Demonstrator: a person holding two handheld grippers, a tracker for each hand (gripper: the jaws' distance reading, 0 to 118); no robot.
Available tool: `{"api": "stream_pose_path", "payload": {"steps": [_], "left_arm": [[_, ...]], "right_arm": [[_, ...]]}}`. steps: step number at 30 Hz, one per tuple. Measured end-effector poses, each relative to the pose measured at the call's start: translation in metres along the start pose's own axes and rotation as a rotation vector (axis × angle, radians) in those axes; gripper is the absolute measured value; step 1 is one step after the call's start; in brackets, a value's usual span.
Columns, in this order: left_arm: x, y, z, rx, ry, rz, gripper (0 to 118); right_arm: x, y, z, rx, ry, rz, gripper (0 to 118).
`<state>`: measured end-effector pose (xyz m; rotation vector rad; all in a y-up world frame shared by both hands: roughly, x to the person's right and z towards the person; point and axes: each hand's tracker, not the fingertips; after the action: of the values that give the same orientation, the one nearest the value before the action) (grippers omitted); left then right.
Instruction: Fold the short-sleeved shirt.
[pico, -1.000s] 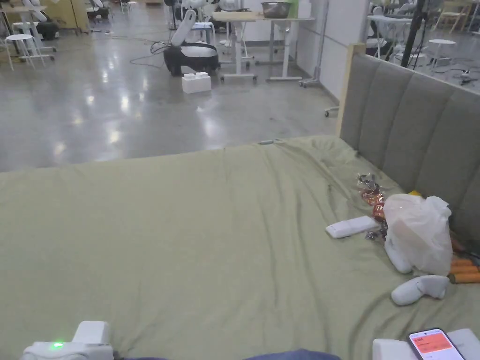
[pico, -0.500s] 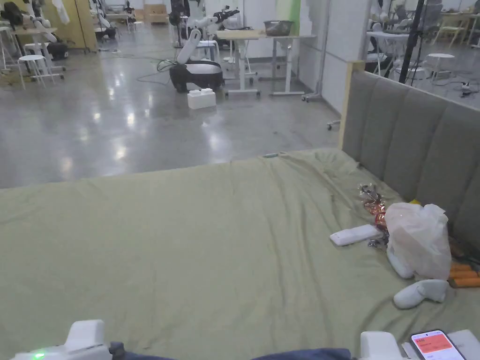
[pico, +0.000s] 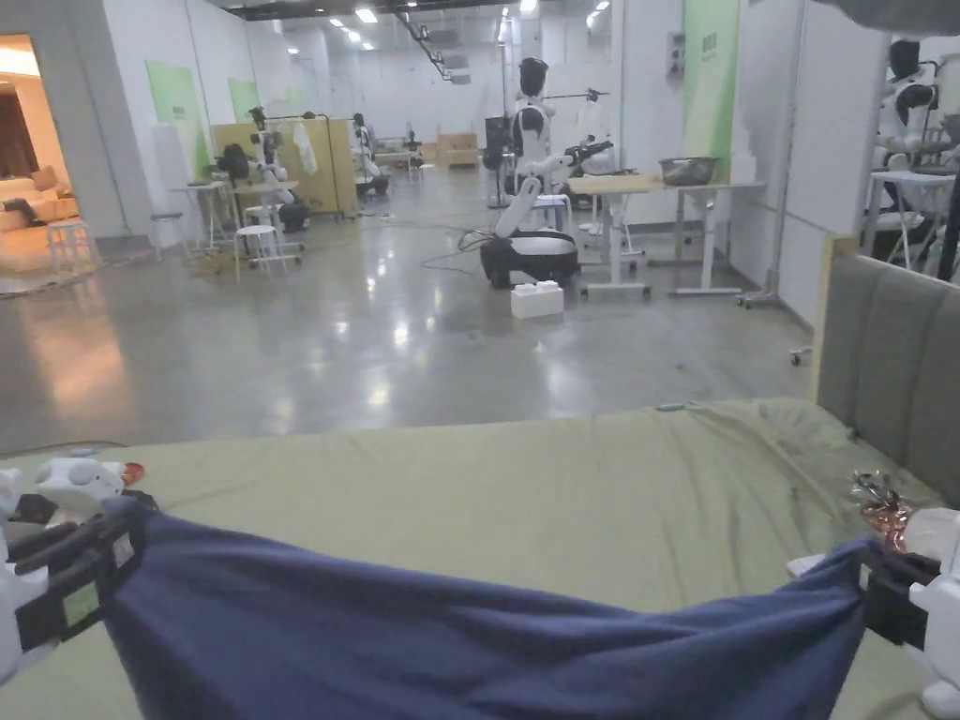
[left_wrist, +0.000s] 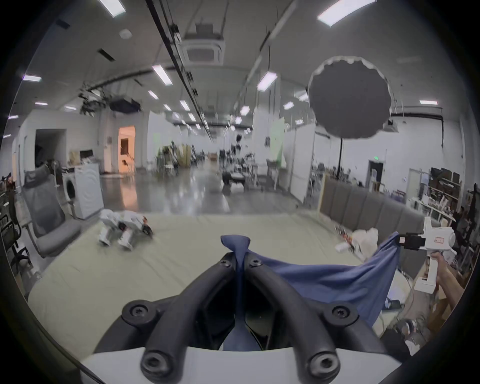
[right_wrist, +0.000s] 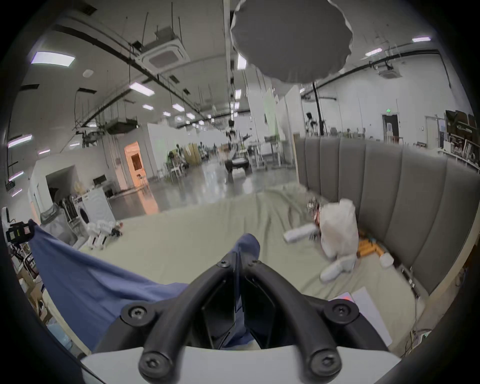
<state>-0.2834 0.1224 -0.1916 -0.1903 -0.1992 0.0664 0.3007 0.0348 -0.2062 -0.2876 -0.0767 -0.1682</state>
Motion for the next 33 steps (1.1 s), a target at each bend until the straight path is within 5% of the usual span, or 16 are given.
{"api": "stream_pose_path", "payload": {"steps": [17, 29, 33], "left_arm": [[-0.021, 0.122, 0.035, 0.277, 0.101, 0.047, 1], [-0.036, 0.152, -0.051, 0.252, 0.133, 0.027, 1], [-0.039, 0.158, -0.09, 0.219, 0.161, 0.024, 1]], "right_arm": [[-0.074, 0.177, 0.03, 0.33, 0.01, 0.082, 0], [-0.089, 0.23, -0.031, 0.33, -0.074, 0.193, 0], [-0.087, 0.242, -0.059, 0.314, -0.055, 0.171, 0]]}}
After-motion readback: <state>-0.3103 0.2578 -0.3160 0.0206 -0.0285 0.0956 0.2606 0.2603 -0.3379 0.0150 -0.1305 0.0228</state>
